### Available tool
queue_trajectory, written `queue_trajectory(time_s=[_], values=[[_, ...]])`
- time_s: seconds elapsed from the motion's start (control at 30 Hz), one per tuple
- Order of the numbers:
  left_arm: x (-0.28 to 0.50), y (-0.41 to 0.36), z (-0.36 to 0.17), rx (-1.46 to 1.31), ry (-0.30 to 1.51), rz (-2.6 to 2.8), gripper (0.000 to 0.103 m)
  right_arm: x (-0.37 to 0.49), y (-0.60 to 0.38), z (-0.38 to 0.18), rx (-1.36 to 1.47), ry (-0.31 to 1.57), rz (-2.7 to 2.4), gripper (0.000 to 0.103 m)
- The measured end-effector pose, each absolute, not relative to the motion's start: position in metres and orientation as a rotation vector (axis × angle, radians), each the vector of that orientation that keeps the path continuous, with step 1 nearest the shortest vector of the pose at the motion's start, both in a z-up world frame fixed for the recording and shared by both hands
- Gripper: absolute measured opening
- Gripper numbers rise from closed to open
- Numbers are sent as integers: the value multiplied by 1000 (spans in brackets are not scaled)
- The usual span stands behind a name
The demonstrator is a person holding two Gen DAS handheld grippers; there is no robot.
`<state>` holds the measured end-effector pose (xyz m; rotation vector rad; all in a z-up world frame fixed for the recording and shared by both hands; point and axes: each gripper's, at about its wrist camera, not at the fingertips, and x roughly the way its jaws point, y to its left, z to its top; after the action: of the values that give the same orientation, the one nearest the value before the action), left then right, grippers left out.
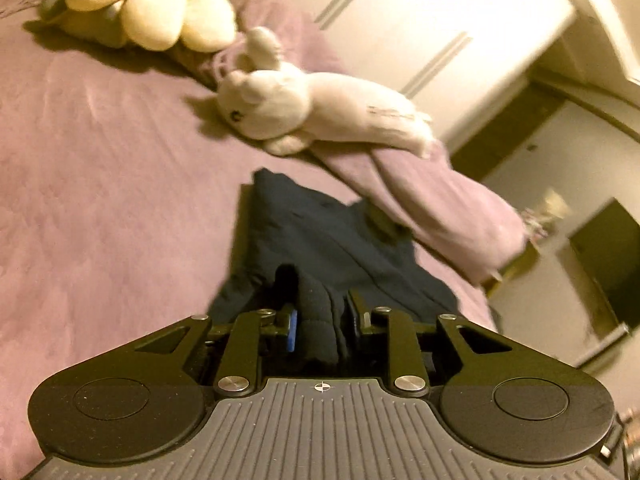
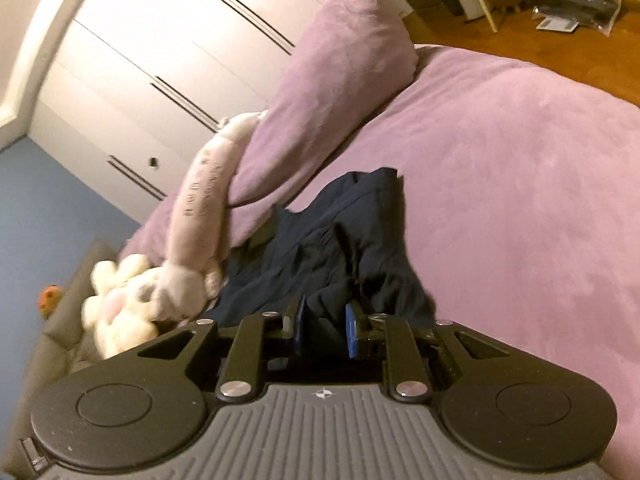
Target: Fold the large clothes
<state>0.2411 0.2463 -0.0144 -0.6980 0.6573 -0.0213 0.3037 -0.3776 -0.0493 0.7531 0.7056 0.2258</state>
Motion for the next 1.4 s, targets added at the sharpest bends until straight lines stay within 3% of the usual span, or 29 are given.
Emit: queue_trajectory(time_s=[0.23,0.37,0.43,0.47,0.5,0.57,0.63,0.7,0.9,0.93,1.0,1.07,1.13,1.17,1.2,1.27,1.4], values=[[313,243,-44,-666,743,63,27,363,-353,-71,677,770,158,20],[329,251,-61,-720,763,100,37,373,-352,-77,684,776,164,26],[327,261,-63,-759,724,142,46,369,-360,-75,726,733,185,33],[323,269,-62,-782,686,157,57,365,-365,-73,744,705,195,41],[319,276,-60,-801,657,165,63,358,-370,-70,746,667,197,57],[311,288,-60,-823,624,145,66,342,-376,-63,663,575,156,71],[304,297,-64,-807,626,86,69,334,-377,-60,566,556,135,72],[298,297,-69,-767,642,55,79,335,-376,-65,518,594,166,72],[319,271,-93,-647,753,-27,79,359,-349,-92,399,731,183,72],[324,266,-93,-631,757,-39,79,362,-346,-96,401,746,186,70],[335,256,-93,-594,767,-53,79,365,-342,-103,397,764,184,47],[345,247,-91,-536,789,-56,77,363,-337,-101,382,752,196,35],[351,239,-89,-478,802,-32,62,356,-328,-95,316,727,191,12],[351,236,-88,-465,808,-20,43,354,-324,-92,275,721,178,10],[352,234,-87,-456,819,-5,31,351,-320,-88,245,713,172,10],[347,233,-81,-456,815,-16,21,343,-317,-73,215,675,185,9],[332,230,-45,-392,723,-56,18,333,-318,-36,230,565,216,9]])
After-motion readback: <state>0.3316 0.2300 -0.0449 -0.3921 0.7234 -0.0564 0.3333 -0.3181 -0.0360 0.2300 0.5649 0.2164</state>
